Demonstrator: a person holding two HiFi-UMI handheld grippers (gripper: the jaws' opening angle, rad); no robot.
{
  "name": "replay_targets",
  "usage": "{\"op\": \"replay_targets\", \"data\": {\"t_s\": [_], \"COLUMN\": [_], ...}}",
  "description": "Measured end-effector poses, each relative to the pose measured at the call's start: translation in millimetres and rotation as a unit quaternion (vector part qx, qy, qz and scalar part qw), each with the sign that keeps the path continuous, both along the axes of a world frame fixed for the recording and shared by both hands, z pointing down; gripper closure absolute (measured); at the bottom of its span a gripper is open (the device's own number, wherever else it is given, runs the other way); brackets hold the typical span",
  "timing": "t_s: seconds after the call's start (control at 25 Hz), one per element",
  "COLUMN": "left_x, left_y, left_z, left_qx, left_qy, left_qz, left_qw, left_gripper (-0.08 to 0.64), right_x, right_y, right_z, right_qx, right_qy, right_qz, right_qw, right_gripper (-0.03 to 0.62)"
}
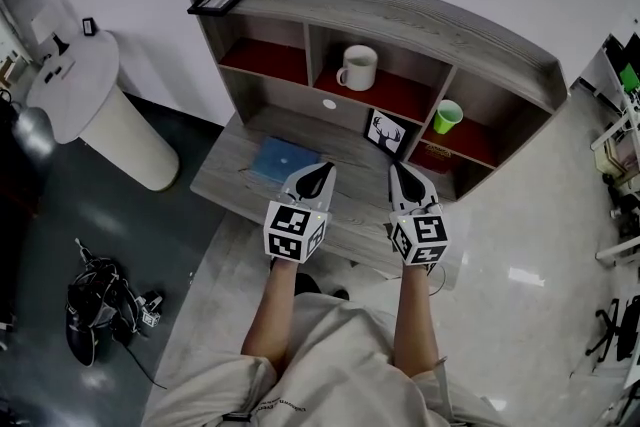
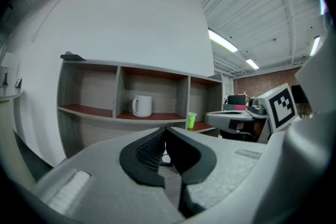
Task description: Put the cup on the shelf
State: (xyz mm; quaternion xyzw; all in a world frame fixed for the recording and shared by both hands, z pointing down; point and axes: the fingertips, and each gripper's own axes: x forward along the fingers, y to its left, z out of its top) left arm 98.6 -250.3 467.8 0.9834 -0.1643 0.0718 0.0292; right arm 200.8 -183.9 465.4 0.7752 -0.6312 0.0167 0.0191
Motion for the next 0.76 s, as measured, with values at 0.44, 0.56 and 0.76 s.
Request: {"op": "replay_targets", "data": {"t_s": [0.44,0.56,0.76], "left_x": [-7.2,-7.7,-8.9], "left_y": [1.2,2.5,3.8], "left_z": [-1.3,-0.6,-0.9], "left_qx": [0.002,0.003,0.001], "left_qy": [0.002,0.001,0.003], "left_qz": [-0.01,-0.011,-0.013], "left_qw": [0.9999,0.9999,0.9999], "left_gripper": [0.549,0.549,0.549], "right_x": [-4.3,-3.9,-2.8], "right_y": [0.2,1.1,2.9], "right_z": [-6.5,-5.4,0.2], "right_qx": [0.008,0.008,0.001], "right_qy": [0.008,0.007,0.003], "right_qz": [-0.003,-0.001,0.003], "right_qw": [1.0,1.0,1.0], "right_gripper": [0.577,0.577,0.577]}}
